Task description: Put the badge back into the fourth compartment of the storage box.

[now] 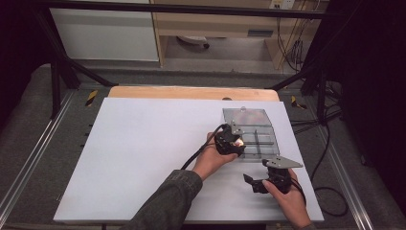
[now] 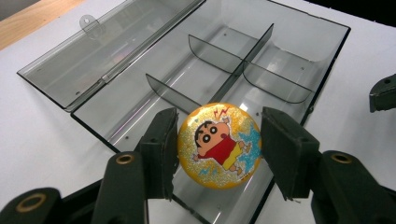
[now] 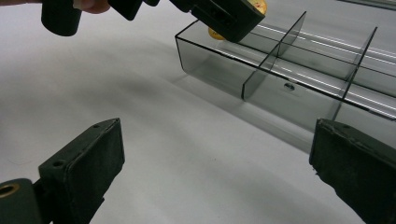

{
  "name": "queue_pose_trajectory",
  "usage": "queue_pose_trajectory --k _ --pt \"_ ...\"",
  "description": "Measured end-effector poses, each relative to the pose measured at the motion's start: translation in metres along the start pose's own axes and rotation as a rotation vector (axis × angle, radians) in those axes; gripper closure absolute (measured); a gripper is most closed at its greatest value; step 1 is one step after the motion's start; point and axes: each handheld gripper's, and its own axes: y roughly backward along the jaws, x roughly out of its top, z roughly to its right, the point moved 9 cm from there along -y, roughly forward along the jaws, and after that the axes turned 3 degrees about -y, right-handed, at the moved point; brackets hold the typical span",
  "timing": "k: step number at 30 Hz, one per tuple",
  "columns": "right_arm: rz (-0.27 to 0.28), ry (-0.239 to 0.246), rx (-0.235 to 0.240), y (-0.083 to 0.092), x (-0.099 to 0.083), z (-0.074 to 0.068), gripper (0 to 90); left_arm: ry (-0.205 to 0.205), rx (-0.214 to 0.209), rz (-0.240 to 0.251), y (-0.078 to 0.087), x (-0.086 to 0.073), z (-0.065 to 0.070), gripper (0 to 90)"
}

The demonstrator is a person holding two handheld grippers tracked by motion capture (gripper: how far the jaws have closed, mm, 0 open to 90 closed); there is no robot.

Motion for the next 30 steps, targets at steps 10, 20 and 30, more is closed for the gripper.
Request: queue_pose_trajectory --k 10,20,30 --pt "-0.004 0.0 0.0 0.0 0.0 0.0 3.6 0.019 0.008 0.006 0.004 0.002 -0.003 39.5" --pt "-0.003 0.002 -0.001 0.0 0.0 0.0 3.7 0.052 0.006 0.046 0.009 0.007 -0.005 38.0" --pt "-0.004 0.001 0.0 0.0 0.0 0.0 3.6 0.06 0.016 0.076 0.013 0.012 -0.007 24.3"
